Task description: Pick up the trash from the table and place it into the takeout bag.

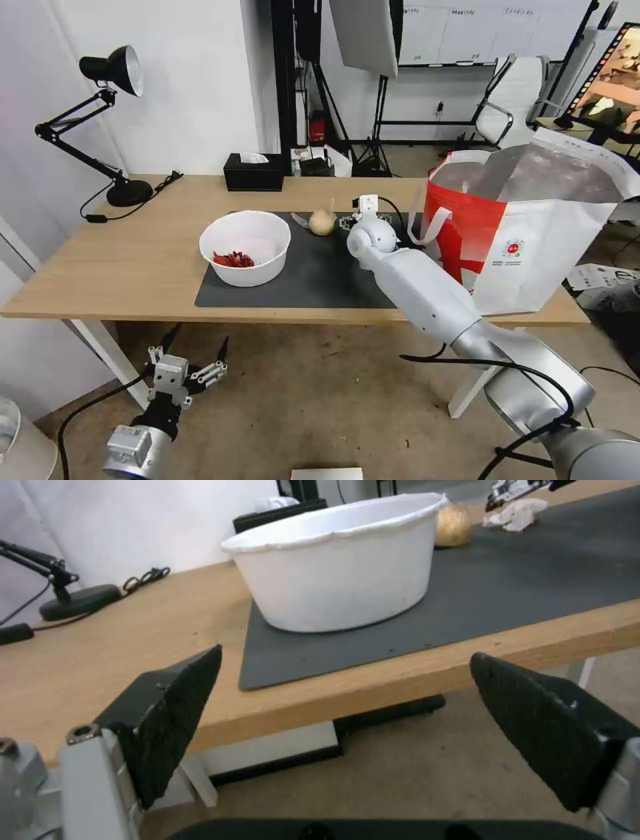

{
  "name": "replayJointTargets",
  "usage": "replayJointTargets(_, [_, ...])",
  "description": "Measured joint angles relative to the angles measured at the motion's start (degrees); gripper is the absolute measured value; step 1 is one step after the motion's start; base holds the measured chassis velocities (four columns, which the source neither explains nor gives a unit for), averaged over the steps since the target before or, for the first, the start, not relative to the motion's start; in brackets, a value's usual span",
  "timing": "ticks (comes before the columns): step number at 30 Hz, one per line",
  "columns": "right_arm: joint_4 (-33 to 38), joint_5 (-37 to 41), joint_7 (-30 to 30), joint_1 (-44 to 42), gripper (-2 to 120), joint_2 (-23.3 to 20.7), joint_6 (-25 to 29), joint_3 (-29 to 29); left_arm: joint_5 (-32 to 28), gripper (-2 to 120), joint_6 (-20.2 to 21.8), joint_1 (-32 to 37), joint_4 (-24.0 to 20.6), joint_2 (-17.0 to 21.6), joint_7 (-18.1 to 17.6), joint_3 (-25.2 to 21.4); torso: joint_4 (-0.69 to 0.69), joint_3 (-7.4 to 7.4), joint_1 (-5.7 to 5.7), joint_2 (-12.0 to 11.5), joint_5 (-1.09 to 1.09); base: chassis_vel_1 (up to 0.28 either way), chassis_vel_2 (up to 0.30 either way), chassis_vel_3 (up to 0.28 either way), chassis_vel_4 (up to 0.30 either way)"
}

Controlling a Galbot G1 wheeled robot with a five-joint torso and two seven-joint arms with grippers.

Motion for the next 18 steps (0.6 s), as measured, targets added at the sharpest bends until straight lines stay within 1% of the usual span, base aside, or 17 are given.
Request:
replayJointTargets(5, [-2.08,0.00,-0.50,0.06,100,0.76,-0.13,1.20,0.00,100,-0.12,0.10,-0.01,0.10,0.00,-0.14,-0.01,0.00,0.00,0.00,0.00,0.000,0.000,0.000,0.000])
replayJointTargets(18, [-4.38,-0.09,-0.64,-0.07,99,1.69,-0.02,2.93,0.00,100,-0.38,-0.08,0.45,0.30,-0.13,0.04,0.00,0.00,0.00,0.00,0.00,0.000,0.000,0.000,0.000])
